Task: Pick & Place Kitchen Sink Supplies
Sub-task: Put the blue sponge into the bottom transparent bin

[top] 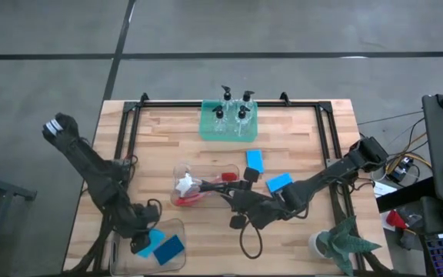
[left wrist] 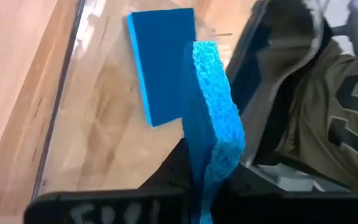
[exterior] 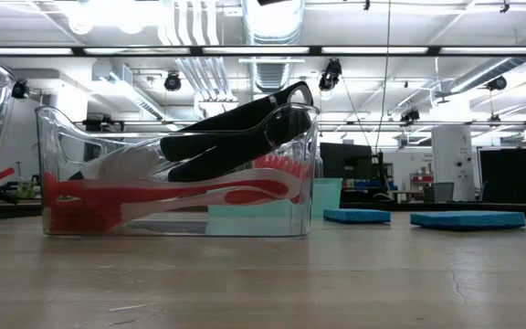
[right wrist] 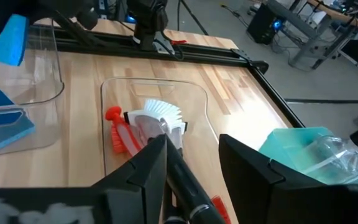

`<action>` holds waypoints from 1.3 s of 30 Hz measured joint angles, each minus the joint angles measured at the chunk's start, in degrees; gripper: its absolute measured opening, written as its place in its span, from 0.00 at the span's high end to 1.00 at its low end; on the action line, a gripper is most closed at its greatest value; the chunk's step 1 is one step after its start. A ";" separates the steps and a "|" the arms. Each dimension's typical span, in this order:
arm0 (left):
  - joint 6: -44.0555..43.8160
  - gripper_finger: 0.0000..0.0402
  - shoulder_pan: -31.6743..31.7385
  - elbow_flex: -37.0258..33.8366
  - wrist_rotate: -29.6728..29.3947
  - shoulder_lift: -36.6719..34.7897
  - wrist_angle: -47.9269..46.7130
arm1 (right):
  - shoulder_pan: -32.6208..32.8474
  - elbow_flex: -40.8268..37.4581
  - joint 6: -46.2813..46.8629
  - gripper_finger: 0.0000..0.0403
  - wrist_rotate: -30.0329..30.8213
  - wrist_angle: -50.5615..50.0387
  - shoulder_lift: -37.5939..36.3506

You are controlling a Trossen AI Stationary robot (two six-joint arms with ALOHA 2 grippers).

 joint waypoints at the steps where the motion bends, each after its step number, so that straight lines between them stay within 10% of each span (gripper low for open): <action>1: -0.05 0.93 -0.01 -0.01 -0.44 0.66 0.30 | -0.02 0.00 0.04 0.65 0.00 -0.01 0.00; 23: 8.05 0.49 -0.02 -0.05 -4.84 2.03 7.75 | 0.74 -0.09 22.57 0.66 -3.06 -24.25 -2.86; 31: 22.65 0.49 -0.09 -0.05 -14.42 -3.20 19.55 | 0.69 -0.89 31.53 0.70 -4.37 -37.15 -2.65; 39: 52.18 0.49 -0.10 -0.05 -31.87 -2.54 34.50 | 0.74 -4.20 24.40 0.72 -21.11 -41.60 -2.39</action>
